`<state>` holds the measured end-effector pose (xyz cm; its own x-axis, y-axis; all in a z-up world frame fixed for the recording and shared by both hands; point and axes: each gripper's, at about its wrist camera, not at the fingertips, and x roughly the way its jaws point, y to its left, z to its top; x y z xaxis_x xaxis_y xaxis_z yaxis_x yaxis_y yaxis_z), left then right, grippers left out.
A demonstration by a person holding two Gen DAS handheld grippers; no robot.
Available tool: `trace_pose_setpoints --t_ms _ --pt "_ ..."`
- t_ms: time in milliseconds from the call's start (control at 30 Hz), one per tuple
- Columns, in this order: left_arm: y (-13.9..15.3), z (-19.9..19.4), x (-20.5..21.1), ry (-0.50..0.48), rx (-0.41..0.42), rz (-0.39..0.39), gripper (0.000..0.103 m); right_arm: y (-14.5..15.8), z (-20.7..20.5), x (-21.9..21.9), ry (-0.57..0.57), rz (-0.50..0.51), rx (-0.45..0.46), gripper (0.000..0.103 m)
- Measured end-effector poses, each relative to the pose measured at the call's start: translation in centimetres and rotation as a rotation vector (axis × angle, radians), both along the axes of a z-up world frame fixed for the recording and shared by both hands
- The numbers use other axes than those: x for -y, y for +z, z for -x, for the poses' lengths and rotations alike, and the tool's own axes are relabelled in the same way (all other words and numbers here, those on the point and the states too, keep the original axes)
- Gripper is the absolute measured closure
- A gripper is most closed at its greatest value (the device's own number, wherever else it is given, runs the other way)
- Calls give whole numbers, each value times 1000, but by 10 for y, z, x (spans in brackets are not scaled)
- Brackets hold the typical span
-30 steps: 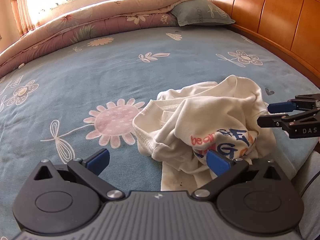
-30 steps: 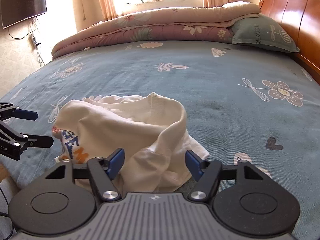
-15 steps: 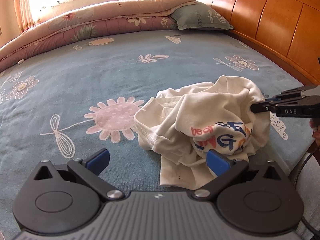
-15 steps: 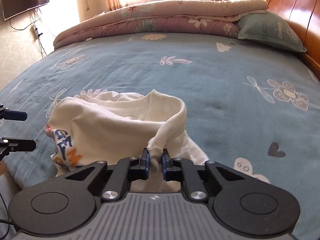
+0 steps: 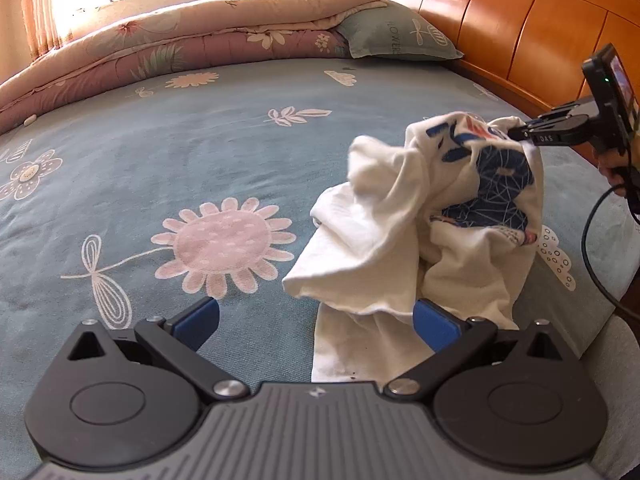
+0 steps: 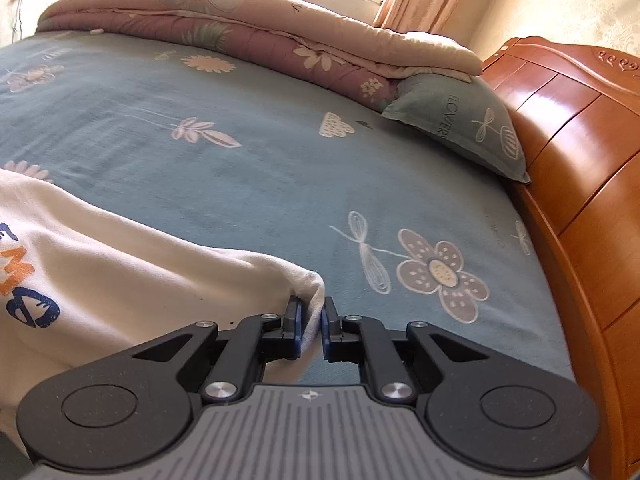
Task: Fold clothes
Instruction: 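Grasp the shirt edge with the right gripper and lift it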
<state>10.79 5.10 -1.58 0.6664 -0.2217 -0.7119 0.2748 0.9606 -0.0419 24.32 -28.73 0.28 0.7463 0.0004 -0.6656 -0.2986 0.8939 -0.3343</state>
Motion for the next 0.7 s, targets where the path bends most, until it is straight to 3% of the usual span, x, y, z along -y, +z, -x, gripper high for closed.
trace_pose_setpoints --t_ms 167,300,367,467,700 --pt "-4 -10 3 -16 -4 11 1 -8 -48 14 -74 92 14 90" --pt "-6 -17 4 -22 -4 10 1 -19 -71 22 -104 42 -55 85" --pt "-6 -19 3 -21 -3 15 1 -18 -61 20 -98 0 -55 71" --pt "-3 -19 2 -19 0 15 1 -9 -34 16 -82 -39 -16 60" --pt "7 -19 -3 -33 6 41 2 14 52 8 -5 -203 22 49"
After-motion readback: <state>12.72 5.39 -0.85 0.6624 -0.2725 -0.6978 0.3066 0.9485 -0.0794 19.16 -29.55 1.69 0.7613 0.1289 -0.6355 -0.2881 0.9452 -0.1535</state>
